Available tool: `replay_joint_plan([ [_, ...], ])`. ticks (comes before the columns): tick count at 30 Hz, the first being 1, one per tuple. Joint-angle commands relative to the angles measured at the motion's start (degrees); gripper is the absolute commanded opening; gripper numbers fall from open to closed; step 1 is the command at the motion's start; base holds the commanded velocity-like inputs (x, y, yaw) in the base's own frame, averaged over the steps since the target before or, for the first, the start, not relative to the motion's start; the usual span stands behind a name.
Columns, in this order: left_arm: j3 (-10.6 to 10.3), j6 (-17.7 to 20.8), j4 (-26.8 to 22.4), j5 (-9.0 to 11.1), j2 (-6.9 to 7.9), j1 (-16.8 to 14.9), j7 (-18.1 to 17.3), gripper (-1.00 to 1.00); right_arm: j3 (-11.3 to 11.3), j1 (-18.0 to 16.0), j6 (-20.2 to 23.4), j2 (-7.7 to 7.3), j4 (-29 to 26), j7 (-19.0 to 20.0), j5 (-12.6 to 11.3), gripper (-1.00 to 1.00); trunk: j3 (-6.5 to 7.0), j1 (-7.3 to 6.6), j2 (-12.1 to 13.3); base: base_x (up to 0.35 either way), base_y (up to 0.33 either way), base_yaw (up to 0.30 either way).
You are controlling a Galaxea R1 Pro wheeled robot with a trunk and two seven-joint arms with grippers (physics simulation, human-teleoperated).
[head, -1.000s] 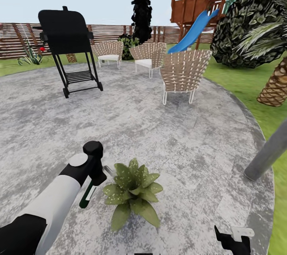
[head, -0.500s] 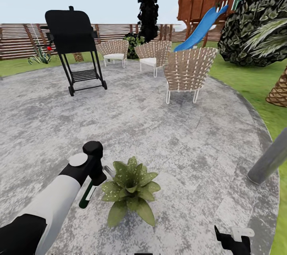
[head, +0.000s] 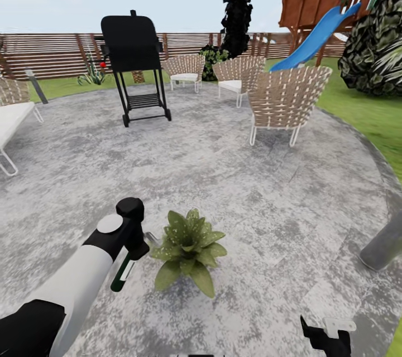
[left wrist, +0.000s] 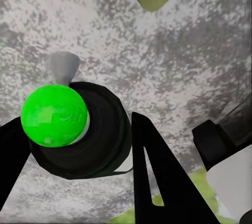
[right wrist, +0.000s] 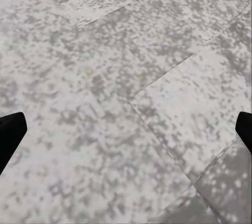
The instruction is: Pick up the pesticide atomizer in the garden and spray insectifuge to fully cover both potted plants in the garden.
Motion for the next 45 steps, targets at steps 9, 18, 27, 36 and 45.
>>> replay_joint_plan([
  [9,-0.2,0.5,0.0,-0.5,0.19,0.0,-0.6,-1.0,-0.5,0.0,-0.2,0.01,0.0,0.3,0.2,1.0,-0.05,-0.02,0.0,-0.059,-0.257,0.068],
  [18,0.0,0.6,0.0,-0.5,0.2,0.0,-0.6,-1.0,-0.5,0.0,-0.2,0.01,0.0,0.3,0.2,1.0,-0.05,-0.02,0.0,-0.262,-0.198,0.261],
  [27,0.2,0.6,0.0,-0.4,0.64,0.1,-0.6,-1.0,-0.6,0.0,-0.2,0.01,0.0,0.3,0.2,1.0,-0.05,-0.02,0.0,-0.129,-0.098,0.105],
  [36,0.5,0.5,0.0,-0.4,2.67,2.6,-0.6,-1.0,-0.6,0.0,-0.2,-0.08,0.0,0.3,0.2,1.0,-0.05,-0.02,0.0,-0.001,-0.001,0.0],
  [45,0.4,0.6,0.0,0.0,3.28,2.7,-0.6,-1.0,-0.6,0.0,-0.2,-0.01,0.0,0.3,0.2,1.0,-0.05,-0.02,0.0,0.0,0.0,0.157],
])
